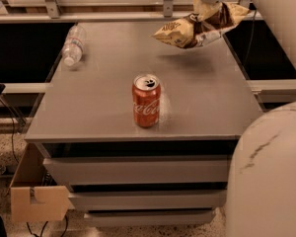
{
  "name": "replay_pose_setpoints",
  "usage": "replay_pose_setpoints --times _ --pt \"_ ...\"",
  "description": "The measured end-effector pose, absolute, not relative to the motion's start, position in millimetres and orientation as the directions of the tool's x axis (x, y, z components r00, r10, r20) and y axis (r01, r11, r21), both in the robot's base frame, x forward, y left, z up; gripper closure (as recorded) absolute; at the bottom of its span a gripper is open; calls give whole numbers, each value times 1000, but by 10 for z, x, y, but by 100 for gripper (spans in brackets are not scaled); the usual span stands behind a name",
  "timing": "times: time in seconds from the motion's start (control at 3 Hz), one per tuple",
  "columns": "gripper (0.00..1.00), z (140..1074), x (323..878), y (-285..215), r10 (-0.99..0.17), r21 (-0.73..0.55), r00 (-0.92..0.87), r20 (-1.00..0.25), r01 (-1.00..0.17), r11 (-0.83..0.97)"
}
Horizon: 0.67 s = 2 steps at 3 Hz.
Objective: Move brown chip bag near water bottle
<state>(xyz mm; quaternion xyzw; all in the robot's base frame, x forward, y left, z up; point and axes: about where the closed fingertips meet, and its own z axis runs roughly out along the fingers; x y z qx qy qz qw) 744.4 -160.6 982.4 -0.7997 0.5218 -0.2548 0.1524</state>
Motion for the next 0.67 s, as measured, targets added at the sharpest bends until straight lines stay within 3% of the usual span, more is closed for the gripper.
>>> replay_pose_setpoints --times 0.67 --pt "100 10057 7432 -1646 -920 -553 318 230 -735 -392"
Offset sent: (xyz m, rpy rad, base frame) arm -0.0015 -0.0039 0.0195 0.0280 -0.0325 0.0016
